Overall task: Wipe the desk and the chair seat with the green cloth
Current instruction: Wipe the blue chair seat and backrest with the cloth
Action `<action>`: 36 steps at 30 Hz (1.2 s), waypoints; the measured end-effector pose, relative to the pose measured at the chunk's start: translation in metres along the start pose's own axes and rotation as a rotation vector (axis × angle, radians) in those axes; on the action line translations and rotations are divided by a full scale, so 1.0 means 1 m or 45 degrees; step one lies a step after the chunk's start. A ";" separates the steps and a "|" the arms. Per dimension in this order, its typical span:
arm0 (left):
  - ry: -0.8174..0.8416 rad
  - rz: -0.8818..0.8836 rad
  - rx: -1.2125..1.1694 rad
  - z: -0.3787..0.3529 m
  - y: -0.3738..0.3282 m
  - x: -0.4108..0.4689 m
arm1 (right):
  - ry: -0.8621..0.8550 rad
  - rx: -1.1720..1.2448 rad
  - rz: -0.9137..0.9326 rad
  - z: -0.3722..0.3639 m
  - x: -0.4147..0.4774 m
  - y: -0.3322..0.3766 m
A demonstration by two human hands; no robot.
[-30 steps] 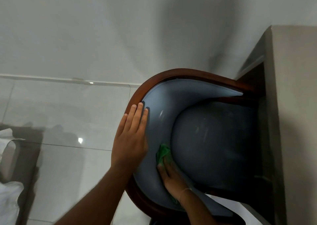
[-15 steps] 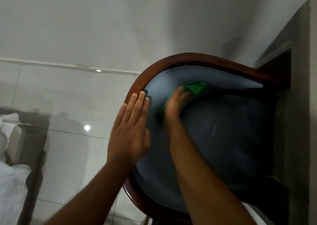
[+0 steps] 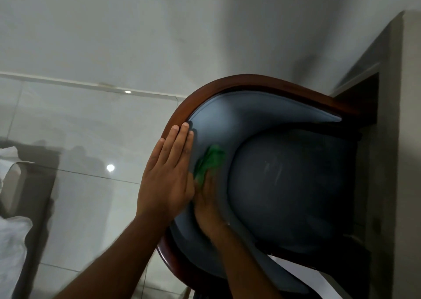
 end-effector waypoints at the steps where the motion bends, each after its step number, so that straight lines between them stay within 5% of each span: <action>1: 0.008 0.000 0.007 0.000 0.000 0.000 | 0.091 -0.058 -0.049 -0.005 -0.019 -0.017; 4: 0.003 0.007 0.002 0.001 0.000 0.001 | 0.320 -0.476 -0.310 0.014 -0.063 -0.095; 10: -0.026 0.005 -0.015 0.004 -0.001 0.001 | 0.542 -0.552 -0.685 0.097 -0.091 -0.154; 17: -0.066 -0.027 -0.039 0.004 -0.001 0.000 | 0.342 -0.251 -0.692 0.105 -0.094 -0.172; 22: -0.058 -0.021 0.010 0.004 -0.002 0.001 | 0.357 -0.377 -0.398 0.073 -0.106 -0.126; 28: -0.066 0.003 -0.031 0.007 -0.003 -0.003 | 0.253 -0.947 0.395 -0.013 -0.130 -0.057; 36: -0.069 -0.007 -0.063 0.006 -0.003 -0.004 | 0.099 -0.867 0.620 -0.028 -0.056 -0.018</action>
Point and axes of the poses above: each hand's wrist, its own x-axis towards the middle knuckle, its own z-axis out of the back of the hand, y = z × x, the point moved 4 cm from there along x, towards the middle knuckle, and after that the axes turned 11 degrees about y, right-handed, at the moved point
